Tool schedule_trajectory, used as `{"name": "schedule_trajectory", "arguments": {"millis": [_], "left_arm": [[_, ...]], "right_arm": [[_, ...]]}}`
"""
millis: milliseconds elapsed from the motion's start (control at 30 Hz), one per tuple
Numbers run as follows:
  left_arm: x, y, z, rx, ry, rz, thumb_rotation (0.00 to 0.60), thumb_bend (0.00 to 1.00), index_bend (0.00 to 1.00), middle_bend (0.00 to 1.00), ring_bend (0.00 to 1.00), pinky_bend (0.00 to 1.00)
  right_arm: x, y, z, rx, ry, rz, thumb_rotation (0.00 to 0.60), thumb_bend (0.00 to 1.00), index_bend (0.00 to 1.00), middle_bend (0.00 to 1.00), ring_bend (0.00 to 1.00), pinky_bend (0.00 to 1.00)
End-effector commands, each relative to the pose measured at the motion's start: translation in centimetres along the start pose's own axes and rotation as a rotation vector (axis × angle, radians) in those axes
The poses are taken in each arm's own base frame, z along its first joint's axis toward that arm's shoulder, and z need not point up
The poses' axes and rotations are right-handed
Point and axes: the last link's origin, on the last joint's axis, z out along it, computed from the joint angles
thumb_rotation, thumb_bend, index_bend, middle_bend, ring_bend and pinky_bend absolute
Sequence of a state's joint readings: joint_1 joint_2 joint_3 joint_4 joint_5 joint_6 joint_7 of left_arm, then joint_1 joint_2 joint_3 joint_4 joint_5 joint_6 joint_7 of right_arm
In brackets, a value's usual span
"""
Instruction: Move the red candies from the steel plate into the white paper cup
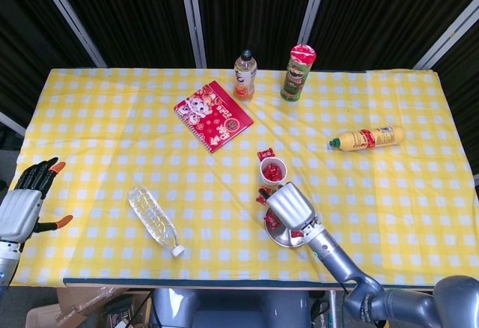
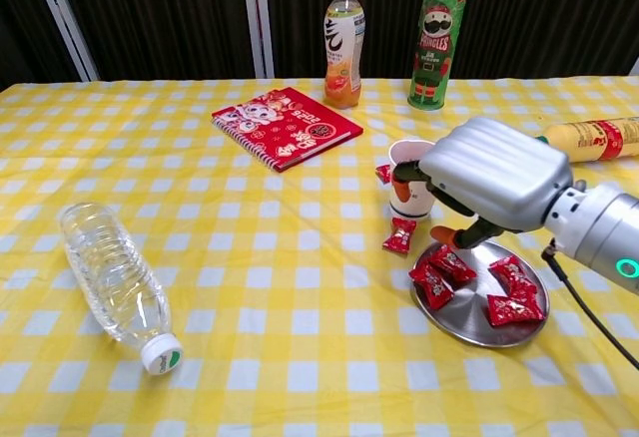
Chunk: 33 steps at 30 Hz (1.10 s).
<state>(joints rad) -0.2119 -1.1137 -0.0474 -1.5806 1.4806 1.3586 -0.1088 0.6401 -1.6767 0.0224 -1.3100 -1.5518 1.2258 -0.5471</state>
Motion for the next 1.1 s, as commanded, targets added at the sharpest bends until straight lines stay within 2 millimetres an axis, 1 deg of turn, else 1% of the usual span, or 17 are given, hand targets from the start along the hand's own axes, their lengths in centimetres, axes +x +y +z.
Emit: {"name": "schedule_trajectory", "arguments": {"millis": [33,67,133,333,433,567,700,833,1100], "left_arm": [[0.0,0.0,0.0,-0.002,0.000,0.000,0.600,0.07,0.00,0.00,0.00,0.00],[0.0,0.1,0.0,-0.002,0.000,0.000,0.600,0.07,0.00,0.00,0.00,0.00],[0.0,0.1,-0.1,-0.001,0.000,0.000,0.600,0.07,0.00,0.00,0.00,0.00],[-0.1,0.1,-0.1,-0.002,0.000,0.002,0.600,0.07,0.00,0.00,0.00,0.00],[-0.1,0.1,-0.1,-0.002,0.000,0.003,0.600,0.07,0.00,0.00,0.00,0.00],[-0.1,0.2,-0.1,-0.004,0.002,0.009,0.600,0.07,0.00,0.00,0.00,0.00],[-0.2,0.3,-0.1,-0.002,0.004,0.013,0.600,0.07,0.00,0.00,0.00,0.00],[-0.2,0.3,-0.1,0.000,0.006,0.018,0.600,0.07,0.00,0.00,0.00,0.00],[-0.2,0.3,-0.2,0.004,0.006,0.020,0.600,0.07,0.00,0.00,0.00,0.00]], "right_arm": [[0.5,0.9,-1.5,-0.017,-0.006,-0.038,0.600,0.52,0.40,0.81,0.78,0.88],[0.7,1.2,-2.0,-0.020,-0.009,-0.048,0.600,0.55,0.40,0.81,0.78,0.88],[0.8,1.7,-2.8,-0.027,-0.021,-0.060,0.600,0.58,0.40,0.81,0.78,0.88],[1.1,2.8,-5.3,-0.027,-0.087,-0.101,0.600,0.60,0.40,0.81,0.78,0.88],[0.9,3.0,-6.6,-0.016,-0.125,-0.122,0.600,0.60,0.40,0.81,0.78,0.88],[0.4,2.5,-8.0,0.007,-0.170,-0.131,0.600,0.60,0.40,0.81,0.78,0.88],[-0.3,1.9,-8.8,0.028,-0.206,-0.155,0.600,0.60,0.38,0.81,0.78,0.88],[-1.0,1.4,-9.2,0.040,-0.235,-0.169,0.600,0.60,0.38,0.81,0.78,0.88],[-1.8,0.8,-9.2,0.039,-0.262,-0.165,0.600,0.60,0.38,0.81,0.78,0.88]]}}
